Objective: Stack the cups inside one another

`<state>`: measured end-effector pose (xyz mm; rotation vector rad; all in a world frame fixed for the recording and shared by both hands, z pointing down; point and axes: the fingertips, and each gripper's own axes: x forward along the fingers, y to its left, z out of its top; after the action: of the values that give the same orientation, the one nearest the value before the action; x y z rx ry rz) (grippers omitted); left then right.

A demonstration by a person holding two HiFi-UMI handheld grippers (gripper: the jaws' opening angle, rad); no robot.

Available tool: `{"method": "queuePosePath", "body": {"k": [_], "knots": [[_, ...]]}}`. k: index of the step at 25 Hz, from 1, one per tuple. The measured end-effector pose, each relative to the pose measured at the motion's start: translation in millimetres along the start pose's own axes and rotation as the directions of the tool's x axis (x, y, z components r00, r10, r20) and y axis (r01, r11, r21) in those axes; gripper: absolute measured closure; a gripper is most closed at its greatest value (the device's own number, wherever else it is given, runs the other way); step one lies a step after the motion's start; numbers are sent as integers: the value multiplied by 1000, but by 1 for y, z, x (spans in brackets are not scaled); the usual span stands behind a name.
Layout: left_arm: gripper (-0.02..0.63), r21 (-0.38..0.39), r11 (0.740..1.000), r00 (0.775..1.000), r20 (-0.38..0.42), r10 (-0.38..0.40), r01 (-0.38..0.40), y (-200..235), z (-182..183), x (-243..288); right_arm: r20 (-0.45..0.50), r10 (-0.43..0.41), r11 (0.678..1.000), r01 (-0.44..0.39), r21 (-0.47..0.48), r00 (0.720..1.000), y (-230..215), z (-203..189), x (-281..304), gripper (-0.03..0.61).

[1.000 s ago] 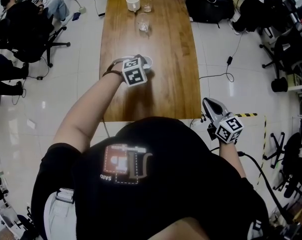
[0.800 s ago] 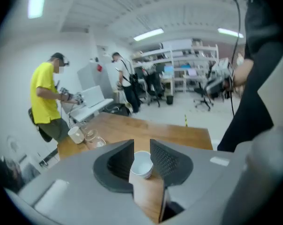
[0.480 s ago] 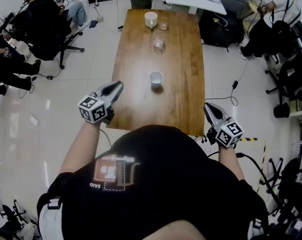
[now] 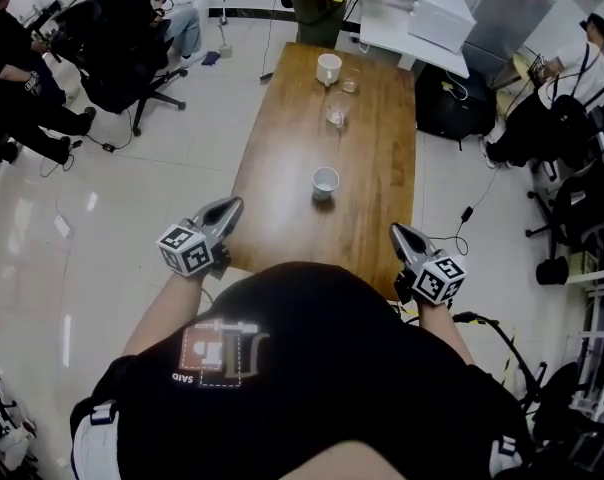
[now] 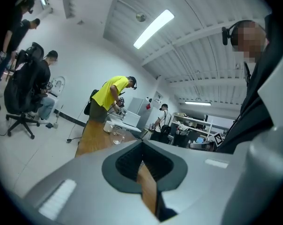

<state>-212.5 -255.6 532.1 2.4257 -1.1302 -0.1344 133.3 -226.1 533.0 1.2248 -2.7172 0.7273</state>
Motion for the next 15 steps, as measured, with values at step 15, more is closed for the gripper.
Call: {"method": "queuePosePath", "body": {"k": [15], "knots": [[612,22,999,999,-30,-30,31,-7,-2,3,-21,-31,999,31,-20,999,-3,-7,-10,566]]}}
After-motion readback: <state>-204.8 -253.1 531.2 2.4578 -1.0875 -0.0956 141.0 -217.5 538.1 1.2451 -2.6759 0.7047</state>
